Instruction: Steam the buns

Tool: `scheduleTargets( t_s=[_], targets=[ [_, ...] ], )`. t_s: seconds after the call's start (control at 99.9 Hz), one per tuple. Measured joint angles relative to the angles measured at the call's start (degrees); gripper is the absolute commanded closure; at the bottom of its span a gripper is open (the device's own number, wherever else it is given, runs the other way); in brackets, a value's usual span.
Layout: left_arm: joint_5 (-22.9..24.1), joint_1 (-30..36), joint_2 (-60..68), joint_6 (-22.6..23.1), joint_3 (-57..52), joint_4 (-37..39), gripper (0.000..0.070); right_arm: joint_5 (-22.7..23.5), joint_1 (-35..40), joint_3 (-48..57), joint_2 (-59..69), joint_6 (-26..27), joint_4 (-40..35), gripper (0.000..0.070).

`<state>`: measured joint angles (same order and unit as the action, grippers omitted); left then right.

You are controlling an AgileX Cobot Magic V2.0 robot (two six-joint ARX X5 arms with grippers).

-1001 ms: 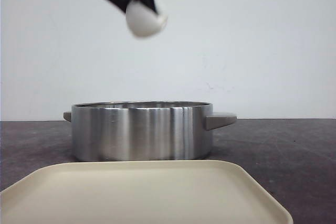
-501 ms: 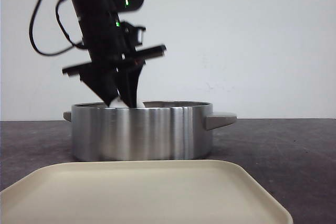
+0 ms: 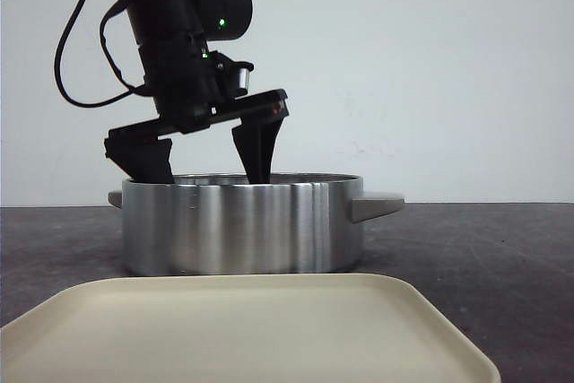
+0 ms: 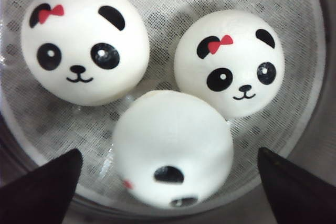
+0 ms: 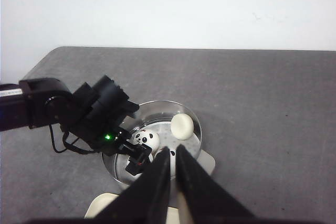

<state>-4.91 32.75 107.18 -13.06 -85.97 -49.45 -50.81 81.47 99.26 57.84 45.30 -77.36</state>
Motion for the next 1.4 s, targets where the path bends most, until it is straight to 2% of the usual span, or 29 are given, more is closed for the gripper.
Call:
scheduleTargets(
  t_s=[0.1,0.14,0.21,0.33,0.36,0.38,0.511,0.701,0.911,1.041,1.151,1.251,1.401],
  targets=[
    [-0.3,0.0,-0.4,-0.6,-2.6,-1.0,0.0001,0.0,0.0,0.0,0.9,0.0,0.0,0.069],
    [-0.3,0.1,-1.3,-1.4,-2.8,-0.2,0.0054,0.0,0.0,0.0,1.3,0.0,0.0,0.069],
    [-0.4,0.5,-4.2,-2.9,-2.8,1.6,0.0228,-0.3,0.0,-0.3,1.9,-0.1,0.0,0.069],
    [-0.4,2.3,-12.8,-4.5,-2.8,6.6,0.0602,-1.6,0.5,-2.6,2.4,-0.3,0.0,0.069],
    [-0.4,2.9,-15.4,-4.6,-2.8,7.3,0.0675,-1.7,0.8,-3.4,2.4,-0.3,0.0,0.069],
    [-0.4,3.3,-17.1,-4.7,-2.8,7.7,0.07,-1.8,0.8,-4.0,2.4,-0.3,0.0,0.069],
    [1.0,5.8,-27.2,-4.9,-3.1,8.0,0.07,-1.9,1.0,-10.0,1.4,-0.4,0.0,0.069],
    [7.9,11.8,-39.2,-3.3,-3.0,3.5,0.07,-1.4,2.0,-21.7,-1.9,-0.5,1.2,0.069],
    [15.6,19.6,-53.3,-3.1,2.8,-2.8,0.07,-2.7,7.9,-34.3,-8.6,-0.5,13.9,0.069],
    [19.2,23.4,-62.1,-6.1,10.7,-4.0,0.07,-3.2,10.5,-39.9,-11.8,-0.5,20.3,0.069],
    [22.6,24.6,-69.6,-10.2,18.6,-4.2,0.07,-3.4,12.3,-42.7,-13.6,-0.5,22.1,0.069],
    [23.1,24.8,-75.5,-13.5,24.8,-4.2,0.07,-3.6,13.0,-44.0,-14.4,-0.5,20.8,0.069],
    [23.0,24.8,-77.9,-15.3,28.0,-4.9,0.07,-5.2,13.0,-44.1,-14.6,-0.5,21.1,0.069]
  ],
)
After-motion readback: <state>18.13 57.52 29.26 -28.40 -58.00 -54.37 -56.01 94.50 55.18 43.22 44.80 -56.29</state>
